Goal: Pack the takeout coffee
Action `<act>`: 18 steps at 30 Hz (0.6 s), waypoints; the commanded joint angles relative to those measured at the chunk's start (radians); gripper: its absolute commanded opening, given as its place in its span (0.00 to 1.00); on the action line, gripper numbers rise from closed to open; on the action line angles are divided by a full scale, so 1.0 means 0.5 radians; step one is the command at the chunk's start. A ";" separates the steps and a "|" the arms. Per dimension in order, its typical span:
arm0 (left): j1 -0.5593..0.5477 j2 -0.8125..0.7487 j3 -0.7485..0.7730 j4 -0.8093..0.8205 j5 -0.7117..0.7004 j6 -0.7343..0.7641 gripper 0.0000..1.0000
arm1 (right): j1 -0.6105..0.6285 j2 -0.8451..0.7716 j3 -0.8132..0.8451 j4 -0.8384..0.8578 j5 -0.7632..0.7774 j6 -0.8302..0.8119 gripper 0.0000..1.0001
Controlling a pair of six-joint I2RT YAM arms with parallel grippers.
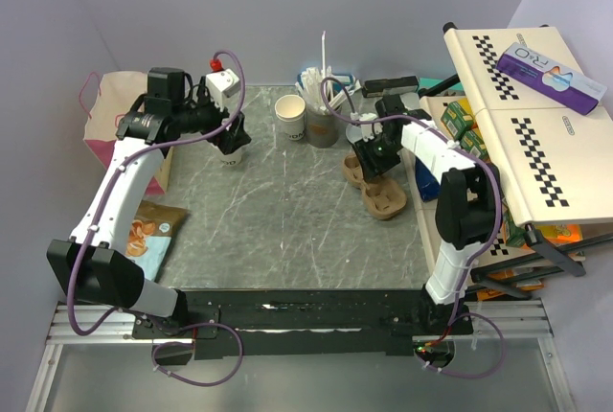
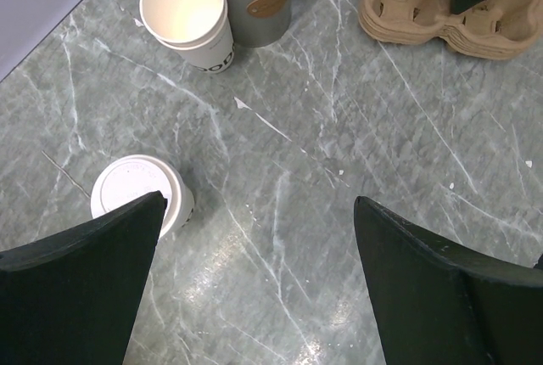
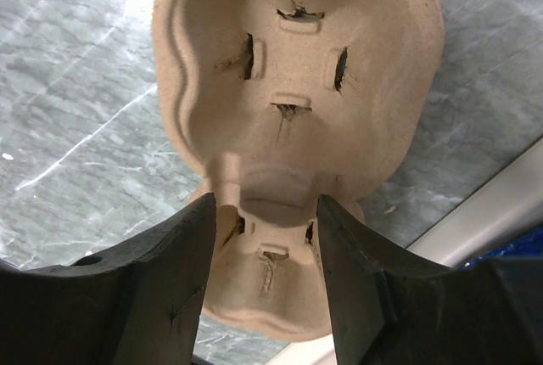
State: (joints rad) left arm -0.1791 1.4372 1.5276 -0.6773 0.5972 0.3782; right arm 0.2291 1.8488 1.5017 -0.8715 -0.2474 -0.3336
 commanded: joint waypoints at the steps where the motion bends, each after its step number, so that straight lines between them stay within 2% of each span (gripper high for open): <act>1: -0.010 -0.076 -0.009 0.038 0.008 -0.020 0.99 | 0.005 0.042 0.055 -0.012 0.044 -0.008 0.58; 14: -0.010 -0.064 -0.015 0.054 0.011 -0.023 0.99 | 0.011 0.082 0.019 -0.030 0.074 -0.029 0.58; 18: -0.010 -0.064 -0.018 0.060 0.011 -0.026 0.99 | 0.005 0.082 0.012 -0.030 0.081 -0.041 0.53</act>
State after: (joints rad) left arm -0.1802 1.4368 1.5242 -0.6773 0.5968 0.3779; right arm 0.2295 1.8877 1.5017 -0.8753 -0.2249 -0.3382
